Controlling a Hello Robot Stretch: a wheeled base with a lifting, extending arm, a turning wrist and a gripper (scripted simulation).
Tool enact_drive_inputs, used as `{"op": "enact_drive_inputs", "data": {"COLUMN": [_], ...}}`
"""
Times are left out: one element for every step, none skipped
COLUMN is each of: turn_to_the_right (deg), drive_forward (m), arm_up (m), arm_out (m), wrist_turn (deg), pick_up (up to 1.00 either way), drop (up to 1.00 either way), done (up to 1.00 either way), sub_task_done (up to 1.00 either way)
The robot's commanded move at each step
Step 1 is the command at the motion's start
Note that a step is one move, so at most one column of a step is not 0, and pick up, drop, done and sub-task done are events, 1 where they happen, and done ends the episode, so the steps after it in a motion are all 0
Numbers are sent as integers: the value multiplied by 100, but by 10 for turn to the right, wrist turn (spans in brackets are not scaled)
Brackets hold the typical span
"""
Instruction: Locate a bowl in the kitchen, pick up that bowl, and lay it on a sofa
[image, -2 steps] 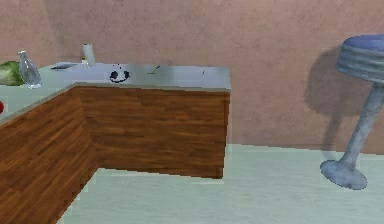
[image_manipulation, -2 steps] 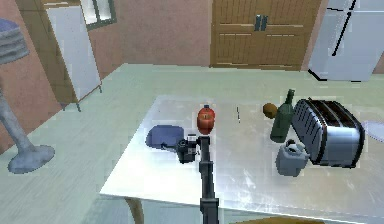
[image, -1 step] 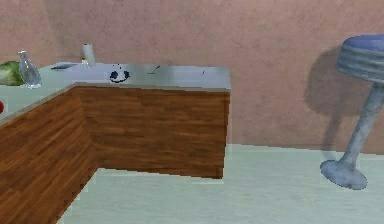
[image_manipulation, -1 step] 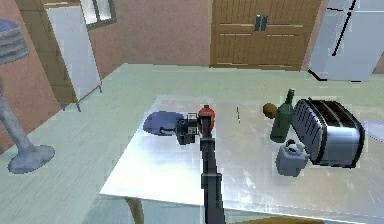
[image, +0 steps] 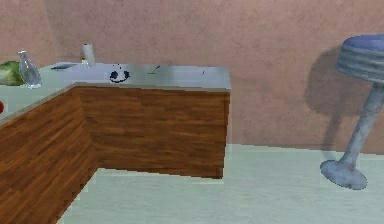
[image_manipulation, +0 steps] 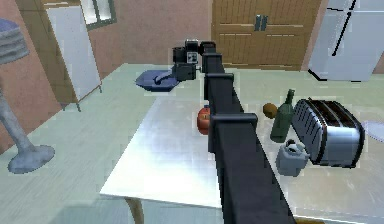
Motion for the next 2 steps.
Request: {"op": "enact_drive_inputs", "data": {"turn_to_the_right": [0, 0], "drive_forward": [0, 0], "arm_up": [0, 0], "arm_out": [0, 0], "wrist_turn": [-450, -450], "pick_up": [0, 0], "drop": [0, 0], "done": [0, 0], "sub_task_done": [0, 0]}}
